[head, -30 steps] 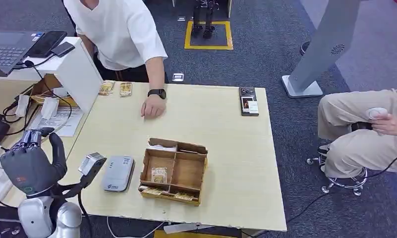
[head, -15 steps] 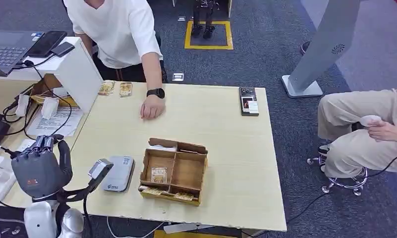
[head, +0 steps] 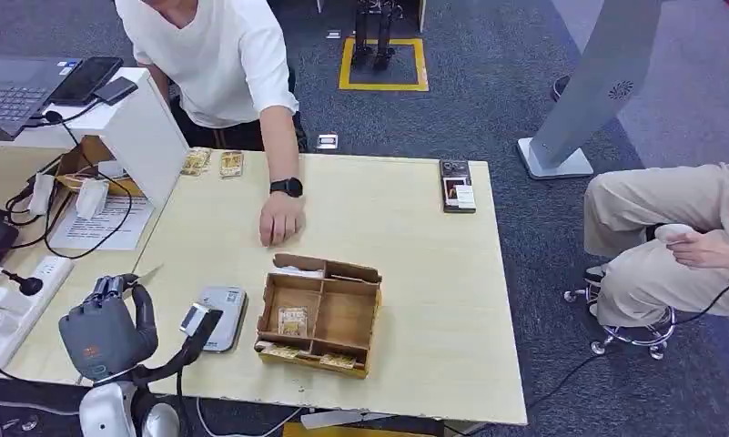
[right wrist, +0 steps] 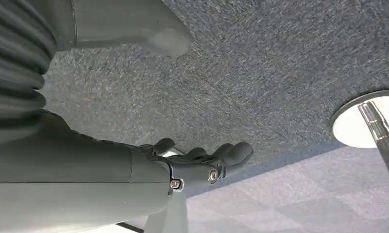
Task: Pass the card to the sensor for recognition and then transmit it.
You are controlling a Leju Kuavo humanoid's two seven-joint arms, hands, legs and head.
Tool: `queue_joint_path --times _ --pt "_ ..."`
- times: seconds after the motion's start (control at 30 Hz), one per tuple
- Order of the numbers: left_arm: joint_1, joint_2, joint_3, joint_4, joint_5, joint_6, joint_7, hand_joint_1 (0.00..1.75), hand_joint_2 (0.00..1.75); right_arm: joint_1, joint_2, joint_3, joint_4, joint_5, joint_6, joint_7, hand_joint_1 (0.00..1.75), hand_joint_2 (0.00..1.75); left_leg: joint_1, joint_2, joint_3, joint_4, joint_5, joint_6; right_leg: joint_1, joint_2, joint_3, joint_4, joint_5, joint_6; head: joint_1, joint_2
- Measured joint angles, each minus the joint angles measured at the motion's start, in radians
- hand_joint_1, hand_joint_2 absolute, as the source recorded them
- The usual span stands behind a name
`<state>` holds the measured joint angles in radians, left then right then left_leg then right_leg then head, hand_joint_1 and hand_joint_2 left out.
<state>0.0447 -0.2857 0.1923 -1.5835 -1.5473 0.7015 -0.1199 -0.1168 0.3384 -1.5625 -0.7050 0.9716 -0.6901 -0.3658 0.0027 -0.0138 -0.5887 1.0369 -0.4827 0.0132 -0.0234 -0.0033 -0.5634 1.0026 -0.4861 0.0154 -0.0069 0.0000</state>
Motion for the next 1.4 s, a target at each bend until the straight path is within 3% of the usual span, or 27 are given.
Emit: queue_joint_path --times 0.07,0.2,0.6,0.8,1.03,1.4 --pt "0.002 -0.003 0.000 0.020 -0.001 0.000 -0.039 1.75 1.75 0.000 0.000 0.000 0.000 0.001 0.000 0.000 0.00 1.75 0.000 0.000 0.000 0.000 0.000 0.000 0.000 0.000 0.000 0.000 0.000 0.000 0.000 0.000" --pt "0.005 -0.003 0.000 0.051 -0.001 0.000 -0.046 1.75 1.75 0.000 0.000 0.000 0.000 0.001 0.000 0.000 0.00 1.75 0.000 0.000 0.000 0.000 0.000 0.000 0.000 0.000 0.000 0.000 0.000 0.000 0.000 0.000" --pt "0.016 -0.003 0.000 0.103 -0.001 0.000 -0.003 1.75 1.75 0.001 0.000 0.000 0.000 -0.002 0.000 0.009 0.00 1.75 0.000 0.000 0.000 0.000 0.000 0.000 0.000 0.000 0.000 0.000 0.000 0.000 0.000 0.000" --pt "0.024 0.009 -0.027 0.132 -0.001 0.000 0.081 1.75 1.75 0.001 0.000 0.000 -0.003 -0.003 0.000 0.008 0.00 1.75 0.000 0.000 0.000 0.000 0.000 0.000 0.000 0.000 0.000 0.000 0.000 0.000 0.000 0.000" --pt "0.037 0.057 -0.114 0.161 -0.001 0.000 0.190 1.75 1.75 0.003 0.000 0.000 -0.031 -0.023 0.000 -0.010 0.00 1.75 0.000 0.000 0.000 0.000 0.000 0.000 0.000 0.000 0.000 0.000 0.000 0.000 0.000 0.000" --pt "0.036 0.114 -0.216 0.229 -0.002 0.000 0.273 1.75 1.75 0.005 0.000 0.000 -0.085 -0.039 0.000 -0.027 0.00 1.75 0.000 0.000 0.000 0.000 0.000 0.000 0.000 0.000 0.000 0.000 0.000 0.000 0.000 0.000"
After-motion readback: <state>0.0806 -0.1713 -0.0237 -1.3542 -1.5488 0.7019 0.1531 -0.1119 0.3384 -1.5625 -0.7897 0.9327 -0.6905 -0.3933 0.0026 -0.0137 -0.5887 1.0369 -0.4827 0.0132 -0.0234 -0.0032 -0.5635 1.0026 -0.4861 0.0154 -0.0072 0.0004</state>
